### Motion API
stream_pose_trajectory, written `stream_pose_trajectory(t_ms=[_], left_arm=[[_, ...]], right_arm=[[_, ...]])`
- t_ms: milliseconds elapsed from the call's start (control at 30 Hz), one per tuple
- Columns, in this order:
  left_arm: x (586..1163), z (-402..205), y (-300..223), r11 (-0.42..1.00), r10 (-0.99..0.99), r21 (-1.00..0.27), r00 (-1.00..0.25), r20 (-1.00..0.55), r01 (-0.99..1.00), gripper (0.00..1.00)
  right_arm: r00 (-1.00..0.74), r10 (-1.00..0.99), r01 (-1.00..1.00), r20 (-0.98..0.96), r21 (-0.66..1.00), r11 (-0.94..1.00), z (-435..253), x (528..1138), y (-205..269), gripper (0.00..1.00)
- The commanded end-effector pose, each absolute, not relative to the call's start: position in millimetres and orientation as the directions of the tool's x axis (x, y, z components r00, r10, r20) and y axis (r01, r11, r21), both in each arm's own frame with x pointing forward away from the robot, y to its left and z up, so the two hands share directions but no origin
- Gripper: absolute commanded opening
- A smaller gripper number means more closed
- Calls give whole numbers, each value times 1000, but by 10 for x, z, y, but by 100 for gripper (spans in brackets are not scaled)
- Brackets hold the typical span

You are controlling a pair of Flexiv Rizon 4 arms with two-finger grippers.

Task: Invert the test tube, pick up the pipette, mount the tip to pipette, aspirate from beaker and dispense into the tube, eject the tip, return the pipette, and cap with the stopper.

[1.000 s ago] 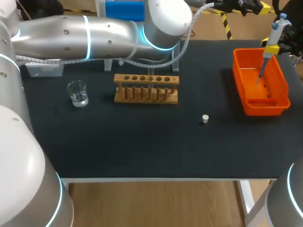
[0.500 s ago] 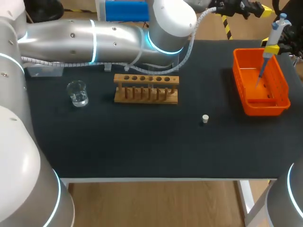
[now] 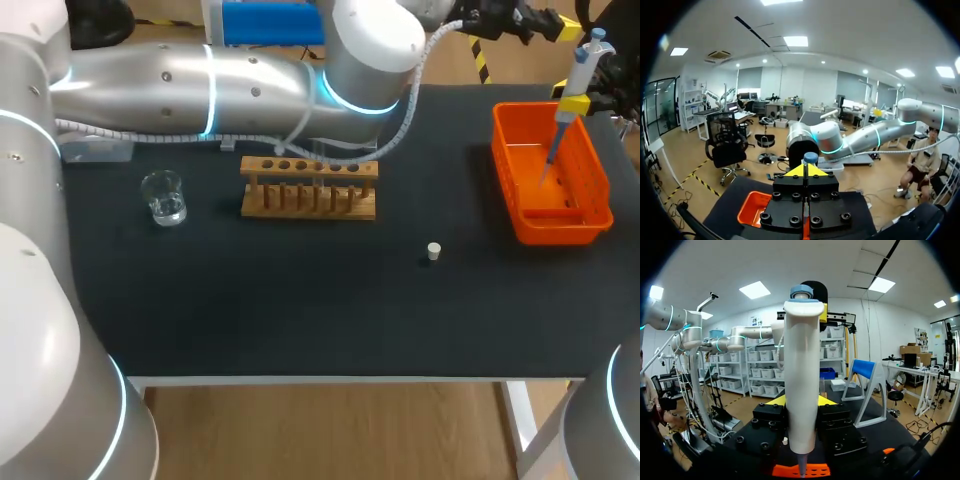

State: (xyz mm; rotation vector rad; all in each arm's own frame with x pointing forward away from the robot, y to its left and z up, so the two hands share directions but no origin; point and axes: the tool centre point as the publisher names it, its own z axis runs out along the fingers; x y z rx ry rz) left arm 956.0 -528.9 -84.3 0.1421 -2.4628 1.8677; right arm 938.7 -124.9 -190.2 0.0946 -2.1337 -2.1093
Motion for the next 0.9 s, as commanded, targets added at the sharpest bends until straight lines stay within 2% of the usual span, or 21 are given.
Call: stream_pose_trajectory(t_ms=[33, 900], left_arm=[[9563, -911, -5337, 241, -43, -965, -994, 96, -103, 0], [9522, -981, -5423, 250, -39, -957, -989, 140, -145, 0]], right_arm=[[-988, -147, 53, 55, 998, 16, -1903, 9402, -1262, 0], [-988, -147, 53, 55, 998, 16, -1903, 9402, -1262, 0]])
